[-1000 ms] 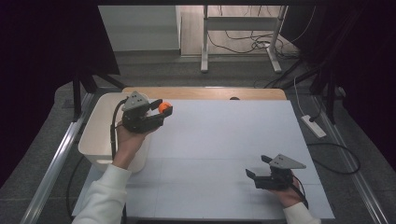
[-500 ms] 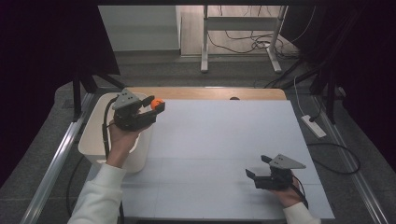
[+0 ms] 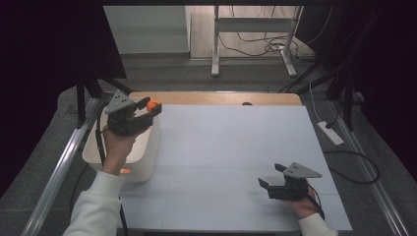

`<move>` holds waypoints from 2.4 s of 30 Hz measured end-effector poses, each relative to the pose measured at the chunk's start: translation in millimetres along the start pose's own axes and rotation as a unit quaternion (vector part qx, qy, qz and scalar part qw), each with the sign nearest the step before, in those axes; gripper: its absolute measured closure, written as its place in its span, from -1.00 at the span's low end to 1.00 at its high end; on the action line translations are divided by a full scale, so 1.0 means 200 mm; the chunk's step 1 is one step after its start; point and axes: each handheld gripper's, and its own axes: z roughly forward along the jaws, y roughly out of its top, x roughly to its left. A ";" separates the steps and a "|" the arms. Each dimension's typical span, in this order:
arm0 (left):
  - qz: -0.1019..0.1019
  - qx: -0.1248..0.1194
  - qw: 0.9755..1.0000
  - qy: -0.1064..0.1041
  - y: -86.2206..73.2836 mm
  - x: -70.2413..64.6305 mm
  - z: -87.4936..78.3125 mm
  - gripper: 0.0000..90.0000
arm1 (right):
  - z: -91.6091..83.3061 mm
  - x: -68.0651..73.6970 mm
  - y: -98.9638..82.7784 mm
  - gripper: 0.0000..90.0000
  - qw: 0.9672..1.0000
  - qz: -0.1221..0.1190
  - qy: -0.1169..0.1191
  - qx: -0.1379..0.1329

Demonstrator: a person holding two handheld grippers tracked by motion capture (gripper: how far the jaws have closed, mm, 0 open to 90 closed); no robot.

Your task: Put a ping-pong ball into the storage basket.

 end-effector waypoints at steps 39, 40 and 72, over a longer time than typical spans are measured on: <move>-0.058 0.044 0.995 0.069 -0.07 0.29 -0.01 0.13 | 0.00 0.00 0.00 -0.68 1.000 0.001 0.000 0.000; -0.057 0.048 0.995 0.071 -0.08 0.29 0.00 0.13 | 0.00 0.00 0.00 -0.68 1.000 0.001 0.000 -0.001; -0.080 0.176 0.978 0.082 -0.18 0.39 0.18 0.12 | 0.01 0.00 0.00 -0.68 1.000 -0.001 0.001 0.006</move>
